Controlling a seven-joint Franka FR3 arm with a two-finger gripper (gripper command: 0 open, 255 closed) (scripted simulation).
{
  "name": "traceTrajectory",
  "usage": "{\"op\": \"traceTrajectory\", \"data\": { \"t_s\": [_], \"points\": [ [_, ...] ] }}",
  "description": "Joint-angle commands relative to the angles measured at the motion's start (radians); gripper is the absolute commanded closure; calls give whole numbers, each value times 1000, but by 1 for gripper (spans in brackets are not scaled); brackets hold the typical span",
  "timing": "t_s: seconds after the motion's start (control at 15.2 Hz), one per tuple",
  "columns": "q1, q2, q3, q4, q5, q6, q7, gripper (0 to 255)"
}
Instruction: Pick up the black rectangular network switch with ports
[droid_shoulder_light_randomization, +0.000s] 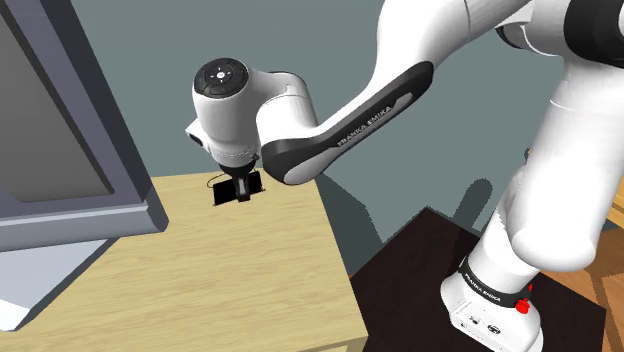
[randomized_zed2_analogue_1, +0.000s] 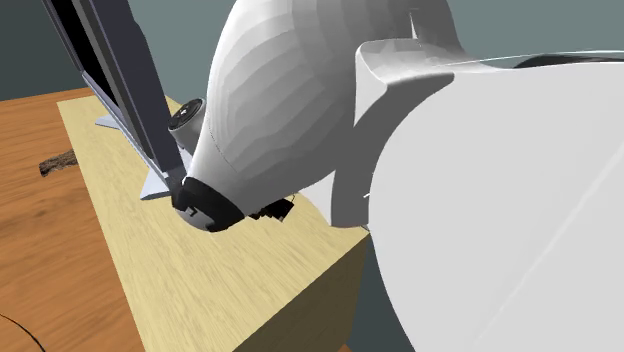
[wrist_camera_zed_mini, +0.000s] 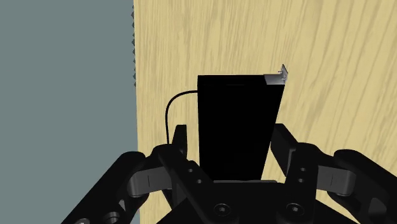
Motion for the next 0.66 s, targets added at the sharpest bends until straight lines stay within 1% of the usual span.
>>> {"op": "traceTrajectory", "data": {
  "t_s": [0.0, 0.46, 0.59],
  "points": [
    [-1, -14, 4, 10, 20, -17, -20, 255],
    [-5, -59, 12, 50, 81, -77, -87, 255],
    [-5, -60, 12, 51, 83, -78, -88, 255]
  ]
}}
